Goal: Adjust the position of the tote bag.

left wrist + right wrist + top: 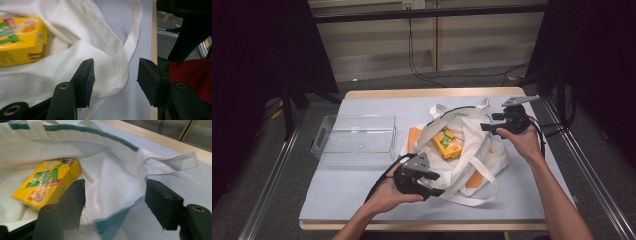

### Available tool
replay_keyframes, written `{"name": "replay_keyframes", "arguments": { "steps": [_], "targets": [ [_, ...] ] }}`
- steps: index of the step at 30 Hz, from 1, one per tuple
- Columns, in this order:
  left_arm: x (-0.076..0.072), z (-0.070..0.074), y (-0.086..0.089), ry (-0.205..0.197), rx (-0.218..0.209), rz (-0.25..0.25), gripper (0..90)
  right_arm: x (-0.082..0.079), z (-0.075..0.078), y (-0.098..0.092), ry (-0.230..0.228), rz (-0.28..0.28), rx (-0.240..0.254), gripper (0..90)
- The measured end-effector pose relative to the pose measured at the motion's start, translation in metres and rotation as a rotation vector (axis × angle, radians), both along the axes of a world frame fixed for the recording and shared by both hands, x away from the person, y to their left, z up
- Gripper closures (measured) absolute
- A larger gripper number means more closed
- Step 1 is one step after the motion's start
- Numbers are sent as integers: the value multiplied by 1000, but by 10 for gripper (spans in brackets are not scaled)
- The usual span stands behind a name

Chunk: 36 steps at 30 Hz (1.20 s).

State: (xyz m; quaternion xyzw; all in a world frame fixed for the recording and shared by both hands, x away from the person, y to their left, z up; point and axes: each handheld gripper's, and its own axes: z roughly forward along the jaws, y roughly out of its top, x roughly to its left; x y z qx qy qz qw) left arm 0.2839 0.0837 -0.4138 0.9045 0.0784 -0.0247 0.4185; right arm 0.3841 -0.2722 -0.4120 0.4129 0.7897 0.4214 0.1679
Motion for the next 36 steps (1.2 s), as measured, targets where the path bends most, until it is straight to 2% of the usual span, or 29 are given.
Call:
{"name": "replay_keyframes", "arguments": {
  "steps": [1, 2, 4, 7, 8, 9, 11, 12, 14, 16, 17, 18, 19, 21, 22, 23, 24, 26, 27, 28, 30, 31, 32, 34, 36],
  "targets": [
    [3, 3, 4, 4, -18, 16, 502, -3, 1, 1, 1, 8, -8, 305],
    [9, 10, 11, -8, -37, 43, 507, -6, 1, 2, -4, 9, -13, 305],
    [12, 14, 15, -7, -51, 63, 509, -9, 1, 2, -5, 7, -14, 301],
    [25, 31, 23, -27, -68, 99, 513, -18, 3, 4, 0, 18, -6, 281],
    [25, 31, 23, -27, -68, 99, 514, -18, 3, 4, 0, 18, -6, 281],
    [31, 37, 25, -40, -52, 109, 513, -23, 6, 4, -1, 48, 46, 290],
    [40, 44, 28, -42, -47, 140, 514, -26, 8, 4, -7, 55, 51, 301],
    [46, 48, 29, -52, -47, 161, 514, -28, 10, 5, -15, 58, 46, 305],
    [54, 53, 30, -59, -32, 189, 513, -32, 12, 7, 5, 72, 41, 321],
    [66, 56, 32, -53, -38, 215, 499, -34, 13, 10, 14, 67, 1, 321],
    [78, 56, 33, -58, -4, 254, 483, -36, 12, 13, 19, 86, -2, 314],
    [78, 56, 33, -58, -4, 254, 475, -36, 12, 13, 19, 86, -2, 314],
    [85, 55, 33, -50, 1, 271, 475, -38, 12, 15, 12, 94, -12, 310],
    [98, 51, 30, -27, 28, 293, 457, -40, 11, 22, 7, 110, -35, 308],
    [104, 48, 27, -32, 59, 311, 457, -40, 11, 22, 7, 110, -35, 308],
    [118, 41, 21, -2, 107, 307, 456, -40, 10, 27, 1, 160, -38, 337],
    [118, 41, 21, -2, 107, 307, 456, -40, 10, 27, 1, 160, -38, 337],
    [129, 34, 13, 6, 160, 315, 455, -40, 9, 32, 10, 217, -27, 342],
    [138, 28, 6, 41, 185, 330, 451, -39, 8, 37, 19, 246, -28, 345],
    [140, 26, 3, 46, 185, 333, 444, -39, 8, 40, 30, 261, -26, 345],
    [143, 23, -2, 51, 196, 335, 441, -39, 8, 42, 31, 270, -34, 346],
    [145, 20, -6, 54, 212, 323, 438, -39, 7, 46, 30, 265, -53, 349],
    [146, 17, -9, 50, 220, 334, 435, -40, 7, 48, 35, 270, -63, 357],
    [147, 13, -12, 57, 232, 337, 434, -43, 10, 49, 14, 239, -74, 343],
    [149, 10, -14, 65, 237, 341, 425, -44, 14, 44, 2, 182, -86, 301]
  ]
}}
